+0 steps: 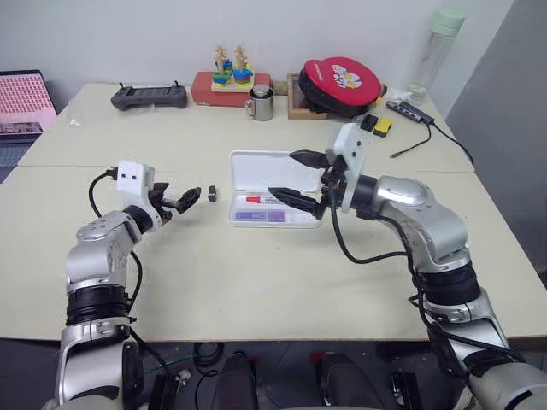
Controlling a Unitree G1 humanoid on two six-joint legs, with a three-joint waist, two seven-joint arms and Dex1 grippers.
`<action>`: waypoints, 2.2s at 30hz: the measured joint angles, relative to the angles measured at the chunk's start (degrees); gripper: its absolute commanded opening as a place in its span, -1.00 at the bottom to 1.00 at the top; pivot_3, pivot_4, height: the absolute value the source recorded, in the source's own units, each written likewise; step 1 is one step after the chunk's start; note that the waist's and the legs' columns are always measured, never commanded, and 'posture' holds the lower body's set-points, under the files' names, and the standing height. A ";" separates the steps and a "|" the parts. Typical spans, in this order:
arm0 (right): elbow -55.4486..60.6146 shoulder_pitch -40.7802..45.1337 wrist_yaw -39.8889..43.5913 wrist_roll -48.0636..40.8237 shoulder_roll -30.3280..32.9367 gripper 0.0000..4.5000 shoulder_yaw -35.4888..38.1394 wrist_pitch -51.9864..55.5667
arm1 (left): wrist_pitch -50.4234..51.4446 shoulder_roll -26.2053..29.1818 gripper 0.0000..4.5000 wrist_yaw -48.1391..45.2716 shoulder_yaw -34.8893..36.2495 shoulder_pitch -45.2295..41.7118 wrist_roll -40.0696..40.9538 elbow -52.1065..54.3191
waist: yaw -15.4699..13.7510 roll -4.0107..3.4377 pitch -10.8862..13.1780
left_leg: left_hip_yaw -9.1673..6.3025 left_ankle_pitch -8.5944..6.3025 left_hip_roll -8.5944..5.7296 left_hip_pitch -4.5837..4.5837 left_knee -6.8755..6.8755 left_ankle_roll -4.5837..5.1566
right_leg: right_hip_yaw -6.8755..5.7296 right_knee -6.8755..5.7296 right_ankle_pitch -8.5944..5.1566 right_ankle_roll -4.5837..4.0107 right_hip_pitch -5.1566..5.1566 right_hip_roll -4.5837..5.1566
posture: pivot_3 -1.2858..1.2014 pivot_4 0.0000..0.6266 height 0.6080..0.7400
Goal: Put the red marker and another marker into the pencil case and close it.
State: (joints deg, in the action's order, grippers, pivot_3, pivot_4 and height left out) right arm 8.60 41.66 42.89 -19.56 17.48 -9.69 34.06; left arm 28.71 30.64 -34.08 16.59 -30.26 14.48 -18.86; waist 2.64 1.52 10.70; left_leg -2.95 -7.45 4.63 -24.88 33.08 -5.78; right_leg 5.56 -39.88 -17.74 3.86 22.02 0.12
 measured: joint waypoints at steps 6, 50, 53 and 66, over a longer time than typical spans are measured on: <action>-0.49 0.20 -0.01 0.45 -0.77 1.00 -0.67 -0.73 | 0.87 -3.26 0.99 1.86 -2.54 0.21 0.26 -0.11 | -0.10 0.00 0.00 | 0.01 0.00 0.01 -0.03 -0.12 0.00 | -0.02 -0.01 0.09 -0.30 0.08 -0.01 | 0.03 -0.52 1.00; 0.80 -1.03 -0.50 -0.87 4.39 1.00 2.77 -0.92 | -8.51 -7.99 -0.79 4.21 0.43 -13.14 5.20 -14.62 | -0.44 0.10 0.07 | 0.00 0.00 0.00 -0.31 -0.18 -0.02 | -0.05 0.12 -0.03 -0.07 0.27 0.00 | 0.03 -0.52 1.00; 1.40 -1.84 0.01 -2.06 5.60 1.00 4.65 -0.67 | -7.82 -7.91 -0.79 -2.81 1.16 -14.64 11.43 -6.06 | -0.82 0.13 0.09 | -0.03 0.00 -0.02 -0.43 -0.19 -0.06 | -0.13 0.36 0.11 -0.30 0.24 0.04 | 0.03 -0.52 1.00; 11.59 -12.00 -0.27 -4.34 14.96 1.00 8.37 4.79 | -15.96 -4.23 -0.79 -34.33 -30.17 -13.16 0.65 0.96 | 0.36 0.05 0.09 | 0.00 -0.05 -0.01 -0.49 -0.23 -0.05 | -0.04 0.76 0.11 -0.18 0.23 0.02 | 0.03 -0.52 1.00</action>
State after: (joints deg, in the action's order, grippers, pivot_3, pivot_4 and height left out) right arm 20.18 29.66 42.62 -23.90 32.44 -1.33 38.85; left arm 12.76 26.41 -68.41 -13.58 -43.41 15.13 -17.90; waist 3.00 1.57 10.79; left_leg -2.94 -7.50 4.62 -25.38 32.85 -5.83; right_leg 5.52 -39.12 -17.63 3.67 22.26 0.14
